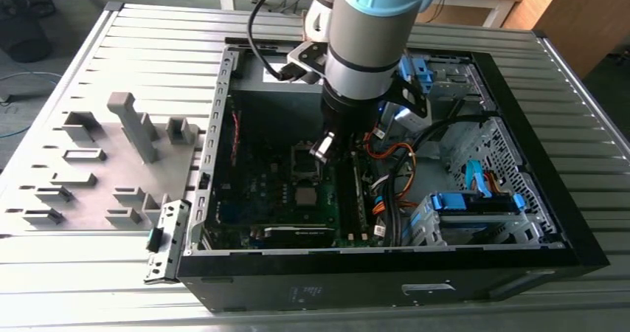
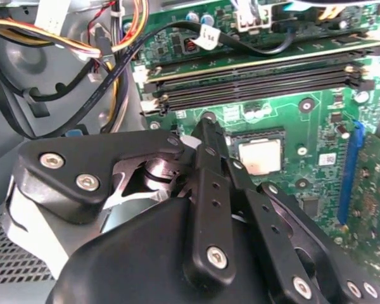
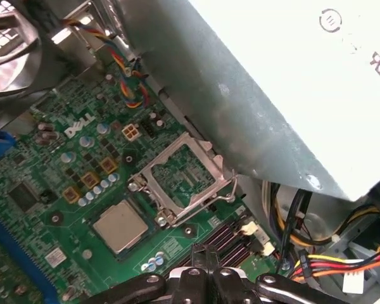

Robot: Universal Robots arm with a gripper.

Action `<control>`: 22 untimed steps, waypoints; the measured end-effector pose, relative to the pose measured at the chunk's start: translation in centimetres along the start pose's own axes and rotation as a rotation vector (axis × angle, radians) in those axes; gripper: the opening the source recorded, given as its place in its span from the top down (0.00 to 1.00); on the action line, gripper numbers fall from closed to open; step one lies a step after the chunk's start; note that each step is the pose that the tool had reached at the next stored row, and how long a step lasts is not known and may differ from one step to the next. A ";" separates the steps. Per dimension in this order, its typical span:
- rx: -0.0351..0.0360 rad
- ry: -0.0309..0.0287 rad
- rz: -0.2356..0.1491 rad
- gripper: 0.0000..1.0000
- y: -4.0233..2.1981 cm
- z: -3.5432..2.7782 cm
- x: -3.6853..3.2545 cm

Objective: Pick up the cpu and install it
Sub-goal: 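Close the cpu cover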

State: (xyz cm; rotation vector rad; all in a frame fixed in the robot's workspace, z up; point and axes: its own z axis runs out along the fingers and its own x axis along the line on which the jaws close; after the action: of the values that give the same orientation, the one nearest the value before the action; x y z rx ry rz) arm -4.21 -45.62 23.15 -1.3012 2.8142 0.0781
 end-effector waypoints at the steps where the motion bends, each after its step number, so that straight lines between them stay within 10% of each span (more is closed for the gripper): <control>1: -0.0013 -0.0016 0.000 0.89 0.10 0.08 -0.11; 9: -0.0098 -0.0118 0.000 0.89 0.78 0.67 -0.90; 22: -0.0102 -0.0123 0.000 0.89 1.40 0.97 -1.36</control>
State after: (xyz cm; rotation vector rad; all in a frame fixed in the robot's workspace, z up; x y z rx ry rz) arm -4.38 -43.62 22.30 -1.2979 2.8075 0.1002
